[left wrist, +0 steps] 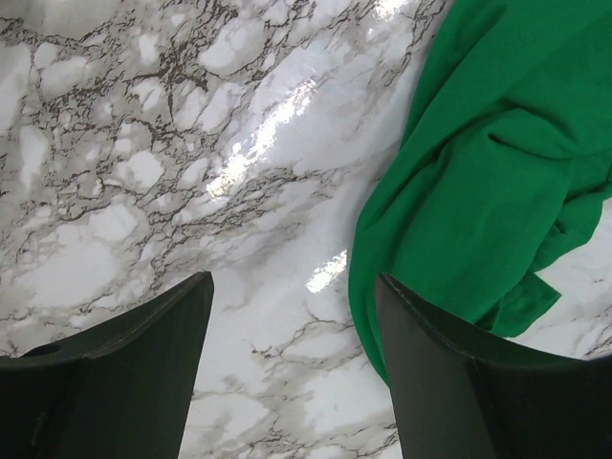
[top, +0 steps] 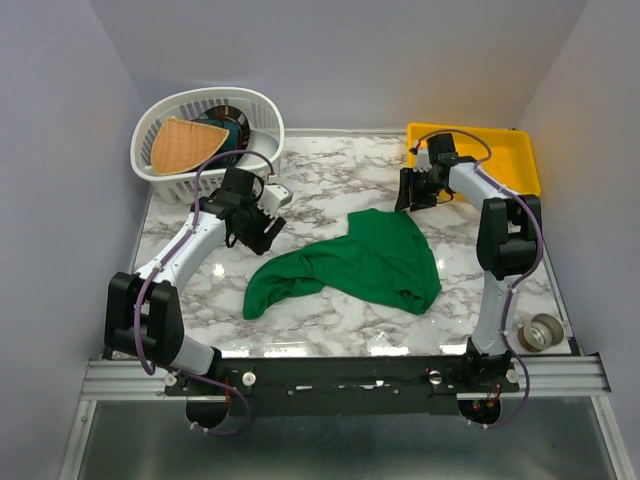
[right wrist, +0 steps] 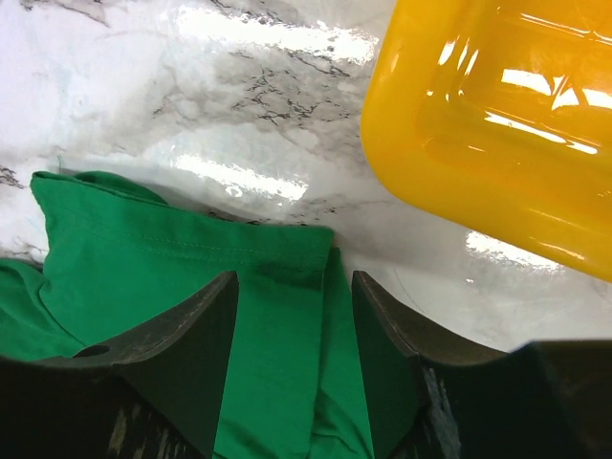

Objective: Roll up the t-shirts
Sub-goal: Flatten out the T-shirt at the center of the board.

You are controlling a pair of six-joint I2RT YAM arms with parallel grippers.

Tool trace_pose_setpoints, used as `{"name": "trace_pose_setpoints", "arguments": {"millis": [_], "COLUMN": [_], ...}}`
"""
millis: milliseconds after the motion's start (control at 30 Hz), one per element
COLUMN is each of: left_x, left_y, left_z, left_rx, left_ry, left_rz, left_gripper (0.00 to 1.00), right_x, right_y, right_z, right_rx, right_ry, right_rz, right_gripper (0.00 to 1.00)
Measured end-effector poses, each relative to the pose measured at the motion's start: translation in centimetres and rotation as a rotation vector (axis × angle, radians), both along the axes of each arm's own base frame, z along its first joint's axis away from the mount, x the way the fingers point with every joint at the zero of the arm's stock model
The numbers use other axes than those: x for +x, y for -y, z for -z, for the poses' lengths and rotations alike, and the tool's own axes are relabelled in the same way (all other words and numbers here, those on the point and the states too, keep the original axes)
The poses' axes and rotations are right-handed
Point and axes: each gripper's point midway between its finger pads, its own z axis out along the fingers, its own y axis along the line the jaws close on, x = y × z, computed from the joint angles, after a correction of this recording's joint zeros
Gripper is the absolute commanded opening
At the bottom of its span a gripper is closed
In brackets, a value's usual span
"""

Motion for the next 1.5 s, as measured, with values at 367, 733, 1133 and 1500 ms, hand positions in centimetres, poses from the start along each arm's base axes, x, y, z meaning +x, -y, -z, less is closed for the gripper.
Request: {"name": "trace_pose_setpoints", "arguments": {"millis": [367,733,1133,1500], "left_x": [0.1,0.2,0.2,0.2], "left_y": [-0.1,-0.2,-0.2,-0.2], "left_z": [0.4,0.5,0.5,0.5], "left_rx": [0.010,0.016,0.017,0.016], "left_ry": [-0.011,-0.012,-0.011,-0.011], "left_rz": [-0.003,-0.003,-0.002,-0.002], "left_gripper": [0.77,0.77,0.77,0.77], "right_x": [1.2,0.7,0.1,-0.3], "right_y": [-0.4,-0.7,-0.6,-0.5], "right_z": [0.5,0.4,0.5,1.0], "right_rx": [0.020,0.039,0.035,0.030], "right_ry": [-0.013,-0.053,-0.087,-0.105], "right_rz": [0.020,0.033,0.050,0.066], "right_gripper": [0.56,0.50,0.59,0.45]}}
